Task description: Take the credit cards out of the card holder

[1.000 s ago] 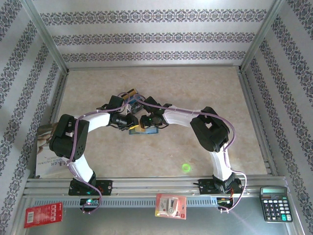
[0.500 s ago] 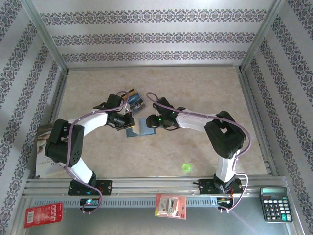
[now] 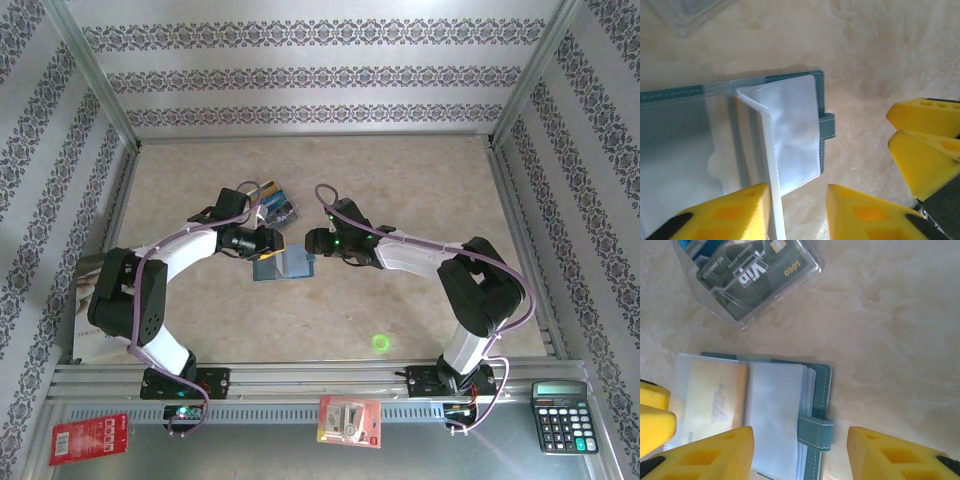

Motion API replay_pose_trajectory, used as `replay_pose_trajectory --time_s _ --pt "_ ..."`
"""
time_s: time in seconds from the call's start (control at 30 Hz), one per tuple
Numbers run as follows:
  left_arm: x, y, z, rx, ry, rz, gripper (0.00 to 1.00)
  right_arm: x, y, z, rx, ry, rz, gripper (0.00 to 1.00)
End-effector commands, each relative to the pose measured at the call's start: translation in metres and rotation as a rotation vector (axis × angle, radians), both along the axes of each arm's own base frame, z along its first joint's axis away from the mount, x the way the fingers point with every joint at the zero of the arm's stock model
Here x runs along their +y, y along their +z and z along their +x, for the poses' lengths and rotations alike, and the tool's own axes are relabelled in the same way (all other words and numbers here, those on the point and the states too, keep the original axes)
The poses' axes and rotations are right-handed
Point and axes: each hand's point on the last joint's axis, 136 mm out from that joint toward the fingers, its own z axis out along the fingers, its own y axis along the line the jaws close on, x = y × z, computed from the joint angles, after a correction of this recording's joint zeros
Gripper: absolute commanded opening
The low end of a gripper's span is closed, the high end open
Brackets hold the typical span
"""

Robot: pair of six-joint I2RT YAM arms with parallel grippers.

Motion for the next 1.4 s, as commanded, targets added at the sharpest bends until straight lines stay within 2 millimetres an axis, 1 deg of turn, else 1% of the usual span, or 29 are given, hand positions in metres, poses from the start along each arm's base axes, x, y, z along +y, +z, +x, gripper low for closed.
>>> replay_pose_trajectory --time_s 0.0,0.07,0.17,0.33,0.47,0.57,0.63,0.7,0.83,0.9,0.97,1.07,1.23,1.37 --pt "-0.014 0.005 0.007 -0.015 0.004 -0.088 0.39 -0.007 0.011 0.006 -0.035 -0.036 0.013 0.53" --pt "-0.016 0.002 0.007 -0.007 0.003 -0.090 0.39 -0.009 0.011 0.006 -0.034 -0.041 0.013 0.52" --pt "-0.022 0.000 0.008 0.000 -0.006 -0.114 0.43 -0.011 0.012 0.006 -0.037 -0.044 0.014 0.52" --pt "-0.031 0.007 0.013 -0.028 -0.012 -0.170 0.52 -0.011 0.013 0.007 -0.040 -0.042 0.016 0.52" --pt "-0.026 0.008 0.019 -0.052 0.024 -0.152 0.55 -0.008 0.017 0.006 -0.053 -0.030 0.035 0.53" --pt "-0.009 0.001 0.021 -0.061 0.083 -0.075 0.55 -0.005 0.017 0.006 -0.051 -0.009 0.037 0.52" --pt "0.006 -0.008 0.020 -0.059 0.127 -0.002 0.53 0.001 0.013 0.004 -0.032 0.013 0.035 0.48" --pt "0.016 -0.015 0.016 -0.049 0.161 0.054 0.48 0.009 0.009 0.001 -0.009 0.038 0.034 0.44" --pt "0.021 -0.023 0.010 -0.034 0.191 0.060 0.38 0.025 -0.002 -0.005 0.022 0.070 0.009 0.31" --pt "0.023 -0.026 0.009 -0.030 0.211 0.062 0.34 0.033 -0.006 -0.008 0.032 0.081 -0.001 0.27" --pt "0.025 -0.031 0.008 -0.030 0.241 0.052 0.32 0.038 -0.012 -0.010 0.048 0.088 -0.016 0.25" --pt "0.022 -0.032 0.009 -0.041 0.262 0.012 0.30 0.043 -0.021 -0.011 0.073 0.098 -0.035 0.24" --pt "0.013 -0.033 0.011 -0.041 0.244 -0.046 0.29 0.043 -0.036 -0.011 0.109 0.094 -0.073 0.23" --pt "0.009 -0.035 0.012 -0.040 0.232 -0.061 0.28 0.042 -0.043 -0.011 0.125 0.090 -0.093 0.23"
